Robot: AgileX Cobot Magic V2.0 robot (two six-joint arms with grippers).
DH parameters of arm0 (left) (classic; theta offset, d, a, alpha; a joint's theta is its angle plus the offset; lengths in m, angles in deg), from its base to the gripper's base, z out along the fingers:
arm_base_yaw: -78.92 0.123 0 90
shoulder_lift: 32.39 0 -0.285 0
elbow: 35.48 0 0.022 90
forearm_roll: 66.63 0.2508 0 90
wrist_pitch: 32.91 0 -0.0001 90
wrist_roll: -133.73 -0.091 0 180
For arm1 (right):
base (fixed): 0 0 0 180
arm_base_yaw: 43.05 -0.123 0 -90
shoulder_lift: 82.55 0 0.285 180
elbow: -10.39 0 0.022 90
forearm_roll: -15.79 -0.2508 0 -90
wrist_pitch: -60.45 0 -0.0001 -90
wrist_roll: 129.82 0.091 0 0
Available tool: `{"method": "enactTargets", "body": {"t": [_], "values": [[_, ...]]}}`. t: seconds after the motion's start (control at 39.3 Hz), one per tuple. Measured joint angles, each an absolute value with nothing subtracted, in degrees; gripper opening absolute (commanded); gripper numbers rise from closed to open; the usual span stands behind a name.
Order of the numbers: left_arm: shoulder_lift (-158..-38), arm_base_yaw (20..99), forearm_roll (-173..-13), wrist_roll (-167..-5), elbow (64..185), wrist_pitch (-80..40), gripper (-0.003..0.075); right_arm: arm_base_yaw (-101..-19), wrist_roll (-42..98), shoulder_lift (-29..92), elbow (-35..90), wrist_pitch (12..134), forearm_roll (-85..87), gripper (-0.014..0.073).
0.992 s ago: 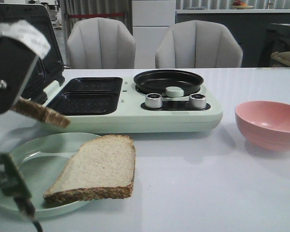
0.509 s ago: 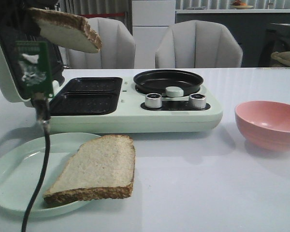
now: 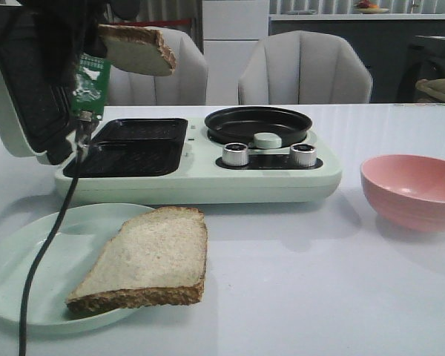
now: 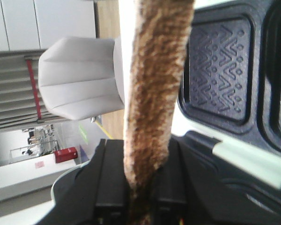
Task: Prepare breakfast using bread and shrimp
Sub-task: 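Lift the bread slice and lay it in the sandwich maker tray, release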
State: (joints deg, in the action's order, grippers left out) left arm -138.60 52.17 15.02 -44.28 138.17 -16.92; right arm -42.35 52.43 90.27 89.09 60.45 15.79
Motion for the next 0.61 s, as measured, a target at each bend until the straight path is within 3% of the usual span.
{"method": "enactTargets", "body": {"t": [0.61], "values": [[-156.55, 56.74, 16.14, -35.97, 149.39, -19.05, 0.0125, -42.35, 52.43, 90.27, 89.09, 60.45, 15.79, 0.0153]]}}
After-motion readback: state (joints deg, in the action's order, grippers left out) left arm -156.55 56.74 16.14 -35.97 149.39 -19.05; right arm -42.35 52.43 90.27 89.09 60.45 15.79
